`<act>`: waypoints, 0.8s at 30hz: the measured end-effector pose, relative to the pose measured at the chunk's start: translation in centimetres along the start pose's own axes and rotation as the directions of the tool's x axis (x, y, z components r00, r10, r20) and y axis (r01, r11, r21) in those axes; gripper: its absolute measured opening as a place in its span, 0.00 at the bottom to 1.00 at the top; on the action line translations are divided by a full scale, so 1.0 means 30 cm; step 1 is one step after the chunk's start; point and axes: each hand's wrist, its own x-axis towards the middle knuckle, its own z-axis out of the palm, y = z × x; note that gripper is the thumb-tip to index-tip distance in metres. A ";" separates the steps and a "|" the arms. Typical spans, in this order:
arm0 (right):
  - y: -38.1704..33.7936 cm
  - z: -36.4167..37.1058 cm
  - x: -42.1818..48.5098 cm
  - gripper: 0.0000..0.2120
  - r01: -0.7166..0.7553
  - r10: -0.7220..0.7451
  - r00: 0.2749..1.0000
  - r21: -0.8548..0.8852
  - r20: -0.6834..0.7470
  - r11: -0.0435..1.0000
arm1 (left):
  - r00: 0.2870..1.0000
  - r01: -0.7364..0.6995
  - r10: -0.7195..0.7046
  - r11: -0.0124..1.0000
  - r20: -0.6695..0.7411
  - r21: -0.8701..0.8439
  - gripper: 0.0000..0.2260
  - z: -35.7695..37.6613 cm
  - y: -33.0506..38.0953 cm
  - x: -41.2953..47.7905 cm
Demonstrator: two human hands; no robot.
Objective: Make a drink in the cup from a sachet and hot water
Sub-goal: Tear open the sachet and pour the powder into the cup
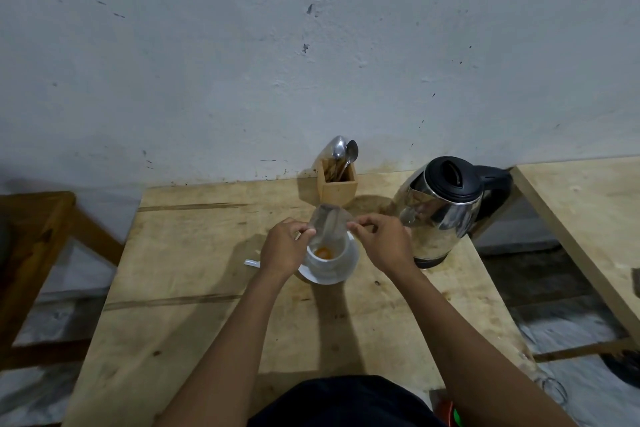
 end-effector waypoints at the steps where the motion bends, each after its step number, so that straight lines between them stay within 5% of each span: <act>1: 0.003 0.003 -0.001 0.06 -0.001 0.001 1.000 0.014 0.019 1.000 | 1.000 -0.001 0.001 1.000 0.003 0.002 0.08 -0.001 0.000 -0.001; 24: 0.008 0.052 -0.004 0.03 -0.025 0.023 1.000 0.113 0.016 0.993 | 1.000 -0.015 0.016 0.999 -0.024 0.037 0.08 0.007 -0.004 0.003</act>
